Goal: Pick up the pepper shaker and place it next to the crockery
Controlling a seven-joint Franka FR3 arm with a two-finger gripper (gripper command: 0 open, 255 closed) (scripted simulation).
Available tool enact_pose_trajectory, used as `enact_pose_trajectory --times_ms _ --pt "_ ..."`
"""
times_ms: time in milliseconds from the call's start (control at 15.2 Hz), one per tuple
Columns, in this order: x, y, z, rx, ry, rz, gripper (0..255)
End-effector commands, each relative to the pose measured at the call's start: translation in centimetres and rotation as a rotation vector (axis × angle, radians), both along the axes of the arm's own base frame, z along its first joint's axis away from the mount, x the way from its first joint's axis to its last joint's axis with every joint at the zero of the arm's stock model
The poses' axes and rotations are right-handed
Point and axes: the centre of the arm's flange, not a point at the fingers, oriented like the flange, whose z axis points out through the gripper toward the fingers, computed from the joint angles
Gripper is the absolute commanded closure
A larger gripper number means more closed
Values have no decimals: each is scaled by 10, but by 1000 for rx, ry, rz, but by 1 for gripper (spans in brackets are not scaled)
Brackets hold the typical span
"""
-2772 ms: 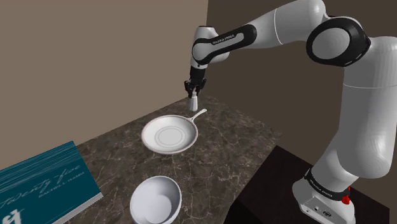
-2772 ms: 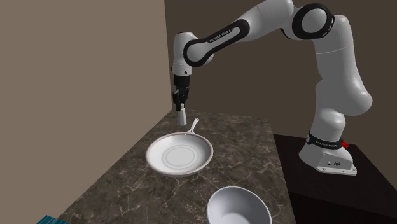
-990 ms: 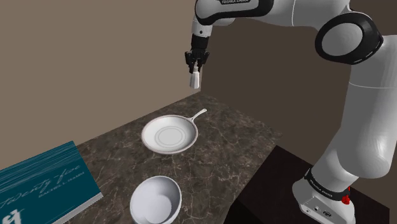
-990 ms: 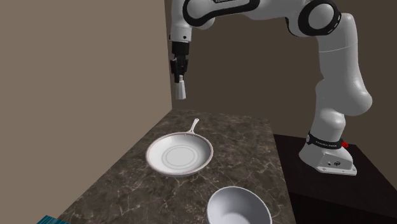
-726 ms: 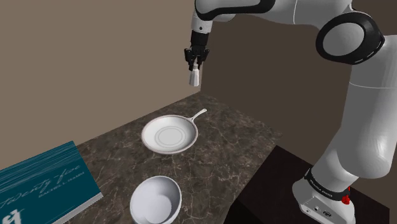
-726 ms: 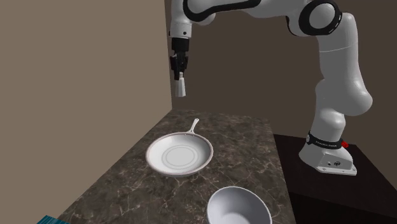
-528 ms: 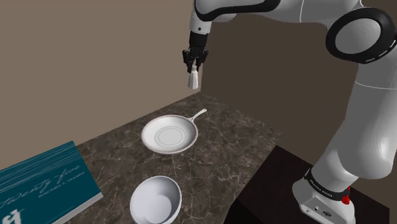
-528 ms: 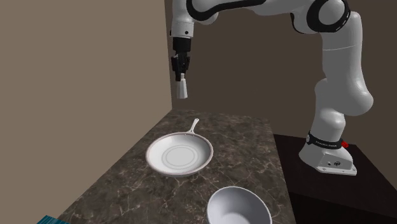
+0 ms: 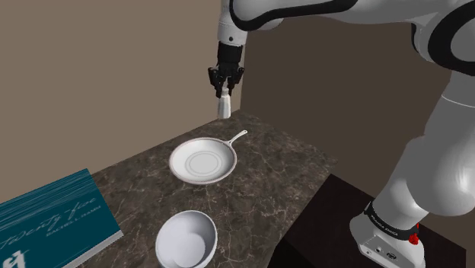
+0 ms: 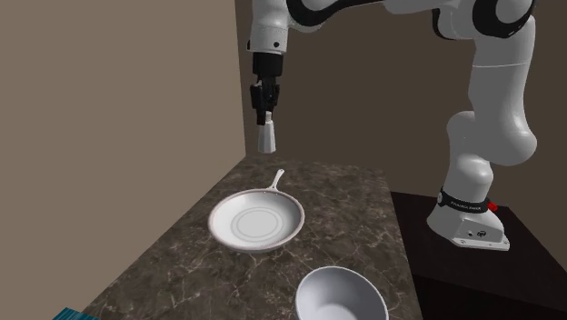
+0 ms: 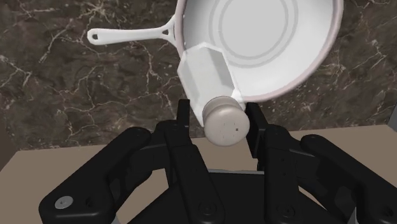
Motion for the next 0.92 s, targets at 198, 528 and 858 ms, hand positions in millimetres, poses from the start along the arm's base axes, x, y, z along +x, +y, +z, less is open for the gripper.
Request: enact_pose_trajectory --times_ms 198,528,858 --pt "-38 53 -1 0 0 -1 255" --pt "-76 107 -1 0 0 -1 255" --pt "-114 161 0 0 0 -1 255"
